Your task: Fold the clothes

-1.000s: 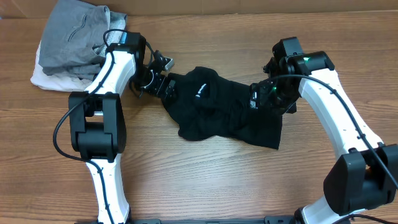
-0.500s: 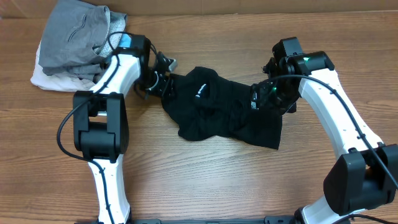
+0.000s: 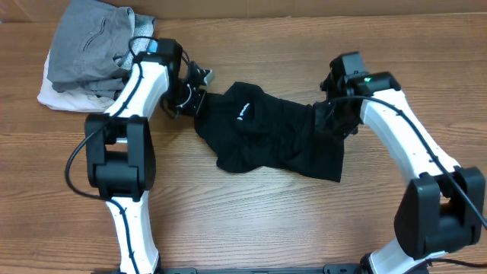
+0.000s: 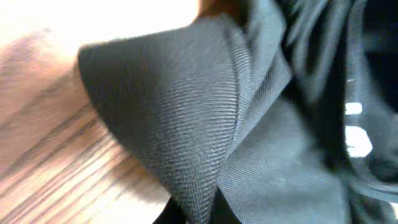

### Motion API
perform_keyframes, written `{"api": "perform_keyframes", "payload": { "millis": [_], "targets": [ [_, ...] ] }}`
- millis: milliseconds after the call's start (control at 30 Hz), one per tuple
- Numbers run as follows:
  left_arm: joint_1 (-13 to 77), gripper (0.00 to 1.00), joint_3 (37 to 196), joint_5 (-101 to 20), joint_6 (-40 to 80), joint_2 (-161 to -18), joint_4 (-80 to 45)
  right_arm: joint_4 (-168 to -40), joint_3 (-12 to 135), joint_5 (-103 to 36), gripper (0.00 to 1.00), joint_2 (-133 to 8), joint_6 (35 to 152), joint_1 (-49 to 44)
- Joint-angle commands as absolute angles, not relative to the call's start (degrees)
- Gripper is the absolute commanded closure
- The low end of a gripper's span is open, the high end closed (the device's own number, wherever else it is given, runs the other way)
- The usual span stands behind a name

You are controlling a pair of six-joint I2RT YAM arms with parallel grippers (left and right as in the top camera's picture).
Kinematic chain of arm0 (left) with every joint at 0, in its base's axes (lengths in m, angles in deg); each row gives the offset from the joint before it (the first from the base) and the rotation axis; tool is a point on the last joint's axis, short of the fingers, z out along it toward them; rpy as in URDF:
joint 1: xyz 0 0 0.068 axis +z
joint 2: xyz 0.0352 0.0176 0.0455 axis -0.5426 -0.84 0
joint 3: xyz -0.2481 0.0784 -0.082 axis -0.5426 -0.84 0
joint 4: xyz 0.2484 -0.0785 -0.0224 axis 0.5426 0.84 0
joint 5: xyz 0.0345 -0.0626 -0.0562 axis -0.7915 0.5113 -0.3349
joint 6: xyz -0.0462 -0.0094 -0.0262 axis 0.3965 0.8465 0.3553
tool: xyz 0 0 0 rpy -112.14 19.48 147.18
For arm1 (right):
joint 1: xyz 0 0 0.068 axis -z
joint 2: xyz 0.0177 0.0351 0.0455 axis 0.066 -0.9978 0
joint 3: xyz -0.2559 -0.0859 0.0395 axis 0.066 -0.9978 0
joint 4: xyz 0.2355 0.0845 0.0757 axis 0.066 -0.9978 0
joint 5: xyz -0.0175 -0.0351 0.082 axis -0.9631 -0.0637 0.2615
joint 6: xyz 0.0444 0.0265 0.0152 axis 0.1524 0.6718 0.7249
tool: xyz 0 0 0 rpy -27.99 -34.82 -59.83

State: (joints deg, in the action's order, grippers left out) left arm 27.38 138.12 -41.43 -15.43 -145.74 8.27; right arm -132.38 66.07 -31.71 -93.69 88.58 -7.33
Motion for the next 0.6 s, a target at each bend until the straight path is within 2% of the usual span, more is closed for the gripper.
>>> {"api": "perform_keyframes", "payload": {
  "millis": [0, 300, 567],
  "targets": [
    [27.69, 0.96, 140.98, -42.64, -14.81, -138.46, 8.88, -130.26, 62.84, -32.28, 0.96, -94.39, 89.91, -6.37],
    [27.47, 0.96, 140.98, -42.77, -14.81, -129.92, 11.08, -122.04, 56.06, -29.79, 0.96, -94.39, 90.07, -3.22],
    [23.71, 0.96, 141.00, -42.75, -14.79, -129.63, 11.13, -110.64, 47.78, -23.14, 0.96, -94.39, 90.37, -3.22]
  ]
}}
